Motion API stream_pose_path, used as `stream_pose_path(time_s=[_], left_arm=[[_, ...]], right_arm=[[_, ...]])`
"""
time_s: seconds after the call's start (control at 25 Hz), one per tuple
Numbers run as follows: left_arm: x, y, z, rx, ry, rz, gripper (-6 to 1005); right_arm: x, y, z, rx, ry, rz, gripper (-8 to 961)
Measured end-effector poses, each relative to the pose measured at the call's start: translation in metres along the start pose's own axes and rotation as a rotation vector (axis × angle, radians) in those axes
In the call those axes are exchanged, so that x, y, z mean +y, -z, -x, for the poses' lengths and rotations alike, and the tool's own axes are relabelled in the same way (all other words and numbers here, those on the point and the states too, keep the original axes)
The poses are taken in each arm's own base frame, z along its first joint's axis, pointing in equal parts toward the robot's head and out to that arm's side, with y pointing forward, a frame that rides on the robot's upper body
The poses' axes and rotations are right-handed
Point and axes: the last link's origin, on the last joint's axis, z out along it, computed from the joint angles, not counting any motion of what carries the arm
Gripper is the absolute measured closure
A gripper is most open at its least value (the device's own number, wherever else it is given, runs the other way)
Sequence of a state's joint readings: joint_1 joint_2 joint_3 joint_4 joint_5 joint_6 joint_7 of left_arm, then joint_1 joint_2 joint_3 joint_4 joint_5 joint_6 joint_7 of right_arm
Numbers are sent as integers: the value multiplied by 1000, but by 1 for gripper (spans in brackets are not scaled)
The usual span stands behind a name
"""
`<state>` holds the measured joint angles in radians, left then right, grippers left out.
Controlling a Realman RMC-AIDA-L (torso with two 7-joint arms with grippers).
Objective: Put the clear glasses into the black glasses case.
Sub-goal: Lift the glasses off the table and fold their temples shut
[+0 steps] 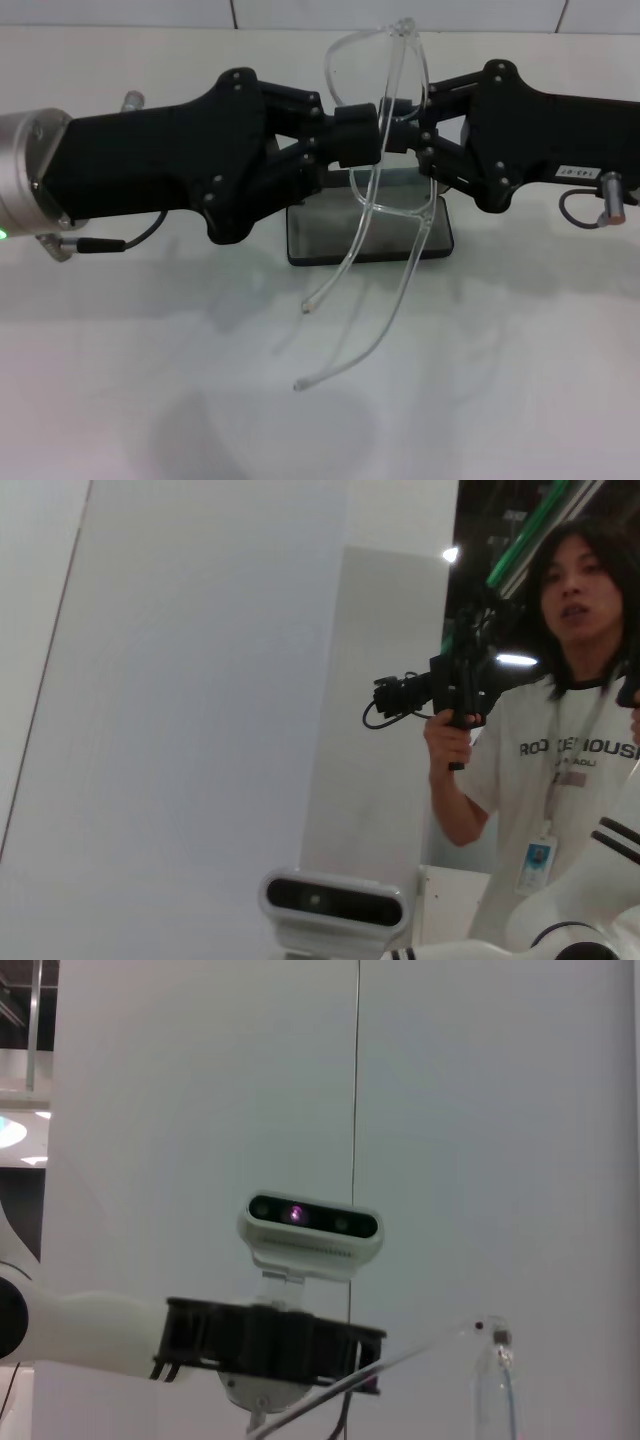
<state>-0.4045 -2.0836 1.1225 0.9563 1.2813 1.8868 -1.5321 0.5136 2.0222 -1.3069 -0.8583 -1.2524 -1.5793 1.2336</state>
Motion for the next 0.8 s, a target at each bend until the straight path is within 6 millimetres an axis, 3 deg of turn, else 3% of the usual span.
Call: stream_pose_path(time_s=[0.44,0.8], left_arm=[[-3,-3,6,-7,18,7,937],[-10,0,10,-6,12,-48,938]], right_arm=[[-7,-14,4,-44,17,27,846],[-7,-15,6,-55,17,29,846]])
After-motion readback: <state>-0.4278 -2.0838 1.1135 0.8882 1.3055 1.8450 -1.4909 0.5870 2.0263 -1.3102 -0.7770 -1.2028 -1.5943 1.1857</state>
